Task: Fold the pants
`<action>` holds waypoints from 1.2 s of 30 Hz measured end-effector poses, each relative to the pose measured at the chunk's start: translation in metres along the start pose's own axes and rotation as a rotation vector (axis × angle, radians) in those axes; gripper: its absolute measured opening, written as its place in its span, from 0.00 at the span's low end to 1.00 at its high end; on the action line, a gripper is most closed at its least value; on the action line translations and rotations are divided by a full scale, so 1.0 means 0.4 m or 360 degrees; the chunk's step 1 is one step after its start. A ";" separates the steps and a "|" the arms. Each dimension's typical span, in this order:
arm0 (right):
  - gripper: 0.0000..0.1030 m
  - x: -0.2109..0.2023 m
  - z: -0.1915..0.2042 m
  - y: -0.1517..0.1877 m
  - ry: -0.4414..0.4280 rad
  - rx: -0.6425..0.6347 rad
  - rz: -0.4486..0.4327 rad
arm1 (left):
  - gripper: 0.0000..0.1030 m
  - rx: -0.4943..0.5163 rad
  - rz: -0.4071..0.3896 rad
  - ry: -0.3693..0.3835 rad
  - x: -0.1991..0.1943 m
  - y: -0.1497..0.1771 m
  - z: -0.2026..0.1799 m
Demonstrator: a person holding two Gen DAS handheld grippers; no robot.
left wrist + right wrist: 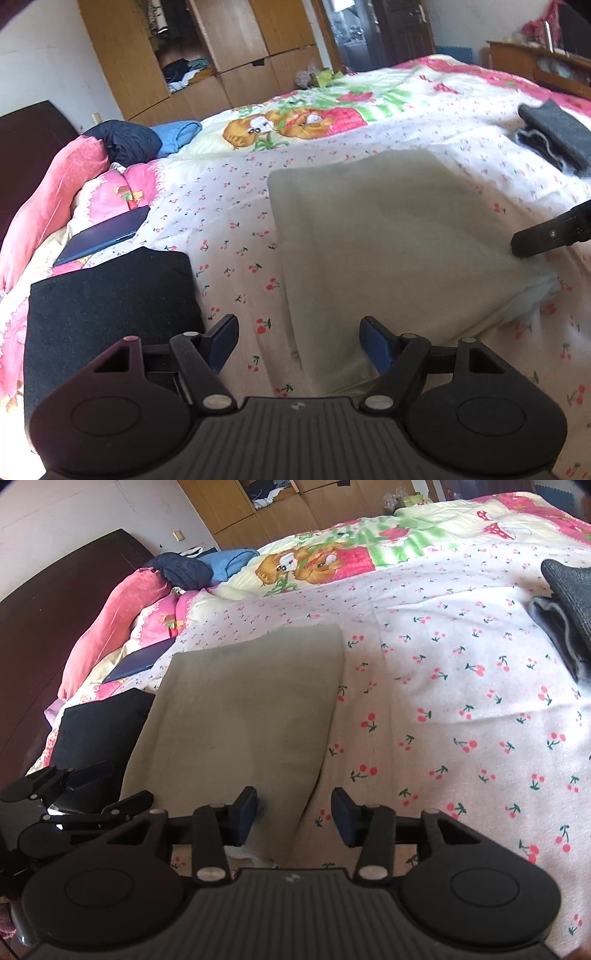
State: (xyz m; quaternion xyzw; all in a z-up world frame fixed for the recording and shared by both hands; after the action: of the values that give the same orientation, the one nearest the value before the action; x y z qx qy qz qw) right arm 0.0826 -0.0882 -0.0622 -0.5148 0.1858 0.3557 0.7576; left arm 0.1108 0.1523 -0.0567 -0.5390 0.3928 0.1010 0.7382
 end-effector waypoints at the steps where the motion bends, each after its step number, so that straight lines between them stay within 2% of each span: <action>1: 0.45 0.008 -0.004 -0.011 -0.0022 0.0049 0.0003 | 0.83 -0.0034 -0.0008 0.0014 0.000 -0.003 0.007; 6: 0.45 0.071 -0.007 -0.049 -0.0082 0.0150 0.0048 | 0.83 -0.0174 -0.0085 0.0101 0.011 -0.042 0.047; 10: 0.46 0.139 -0.009 -0.062 -0.0124 0.0207 0.0094 | 0.83 -0.0260 -0.0041 0.0154 0.088 -0.043 0.074; 13: 0.48 0.164 -0.012 -0.076 -0.0171 0.0218 0.0074 | 0.83 -0.0403 -0.0018 0.0316 0.135 -0.029 0.079; 18: 0.48 0.170 0.002 -0.092 -0.0289 0.0186 0.0110 | 0.84 -0.0309 -0.0001 0.0392 0.170 -0.036 0.048; 22: 0.48 0.173 -0.018 -0.076 -0.0448 0.0235 0.0158 | 0.84 -0.0351 0.0003 0.0458 0.177 -0.035 0.056; 26: 0.48 0.233 0.009 -0.085 -0.0514 0.0309 0.0164 | 0.94 -0.0337 -0.0004 0.0451 0.209 -0.032 0.051; 28: 0.48 0.249 0.028 -0.095 -0.0529 0.0332 0.0157 | 0.94 -0.0310 0.0011 0.0430 0.219 -0.042 0.046; 29: 0.48 0.251 0.034 -0.099 -0.0532 0.0326 0.0160 | 0.90 -0.0320 0.0015 0.0426 0.218 -0.048 0.043; 30: 0.34 0.253 0.040 -0.097 -0.0530 0.0323 0.0194 | 0.75 -0.0320 0.0002 0.0444 0.212 -0.055 0.036; 31: 0.12 0.255 0.036 -0.093 -0.0498 0.0341 0.0240 | 0.68 -0.0313 -0.0007 0.0459 0.204 -0.062 0.028; 33: 0.10 0.234 0.027 -0.099 -0.0536 0.0347 0.0239 | 0.52 -0.0258 -0.0023 0.0431 0.187 -0.078 0.010; 36: 0.08 0.183 0.014 -0.135 -0.0541 0.0282 0.0170 | 0.38 -0.0252 -0.0053 0.0486 0.169 -0.111 -0.016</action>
State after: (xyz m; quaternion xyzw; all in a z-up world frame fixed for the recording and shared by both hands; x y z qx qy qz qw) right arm 0.1713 -0.0694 -0.0724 -0.3681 0.1129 0.4595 0.8004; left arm 0.1786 0.1103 -0.0723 -0.6110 0.4821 0.0363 0.6269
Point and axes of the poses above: each gripper's, at about its wrist camera, not at the fingertips, and x roughly the way its jaws point, z to its left, y to its underside, the point moved 7 cm from there along x, roughly the way its jaws point, and after that the axes turned 12 degrees about y, right-handed, at the moved point
